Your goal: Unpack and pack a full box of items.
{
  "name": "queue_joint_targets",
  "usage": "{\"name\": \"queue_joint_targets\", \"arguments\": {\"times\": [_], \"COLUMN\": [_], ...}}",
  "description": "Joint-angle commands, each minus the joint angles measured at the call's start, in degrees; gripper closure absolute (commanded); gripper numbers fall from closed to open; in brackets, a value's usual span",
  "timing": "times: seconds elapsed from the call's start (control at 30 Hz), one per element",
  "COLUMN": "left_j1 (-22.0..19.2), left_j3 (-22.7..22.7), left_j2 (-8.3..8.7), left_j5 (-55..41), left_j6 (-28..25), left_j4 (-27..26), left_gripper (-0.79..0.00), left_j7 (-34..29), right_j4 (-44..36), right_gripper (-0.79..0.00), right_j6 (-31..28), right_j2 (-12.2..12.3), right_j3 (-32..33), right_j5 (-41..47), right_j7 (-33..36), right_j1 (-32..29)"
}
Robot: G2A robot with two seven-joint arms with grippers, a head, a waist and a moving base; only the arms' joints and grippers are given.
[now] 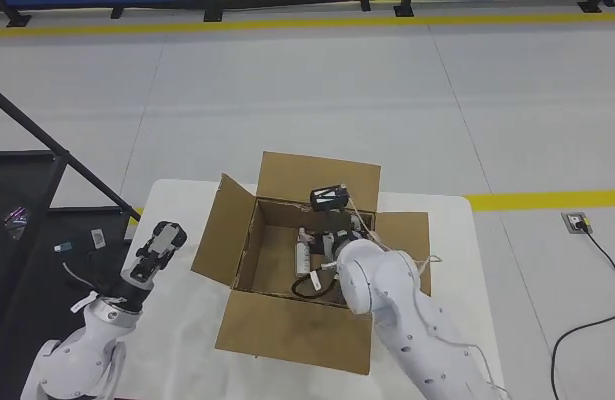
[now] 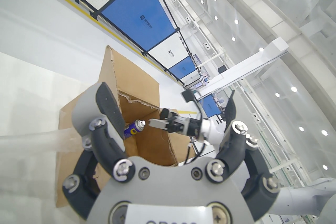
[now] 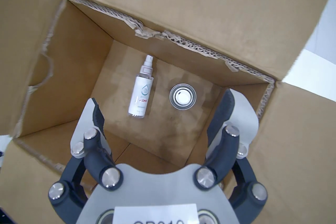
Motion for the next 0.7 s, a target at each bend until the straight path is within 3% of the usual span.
{"name": "queue_joint_targets", "arguments": {"times": [0.0, 0.13, 0.3, 0.5, 0.67], "left_j1": [-0.20, -0.89, -2.41, -3.94, -5.87], "left_j3": [1.04, 3.03, 5.89, 10.17, 14.20], "left_j2": [0.00, -0.01, 0.01, 0.00, -0.23], "left_j5": [1.12, 2.73, 4.70, 7.55, 9.76], "left_j6": [0.80, 1.08, 2.58, 3.12, 4.20], "left_j4": [-0.01, -0.18, -0.14, -0.67, 0.32], "left_gripper": [-0.785, -0.785, -0.785, -0.785, -0.785], "left_j7": [-1.12, -2.82, -6.09, -10.45, -12.06], "right_j4": [-9.85, -23.45, -30.29, -25.14, -13.27], "right_gripper": [-0.785, -0.785, -0.785, -0.785, -0.785], "right_j6": [-2.22, -6.83, -12.72, -15.61, -16.91], "right_j2": [0.90, 2.38, 3.52, 4.67, 5.92], "right_j3": [4.44, 14.49, 29.06, 43.65, 45.46], "right_j5": [1.20, 7.20, 20.42, 33.57, 36.05], "right_j7": [1.16, 2.29, 0.13, 2.42, 9.30], "right_j1": [-5.38, -15.32, -24.53, -29.04, -23.70]}}
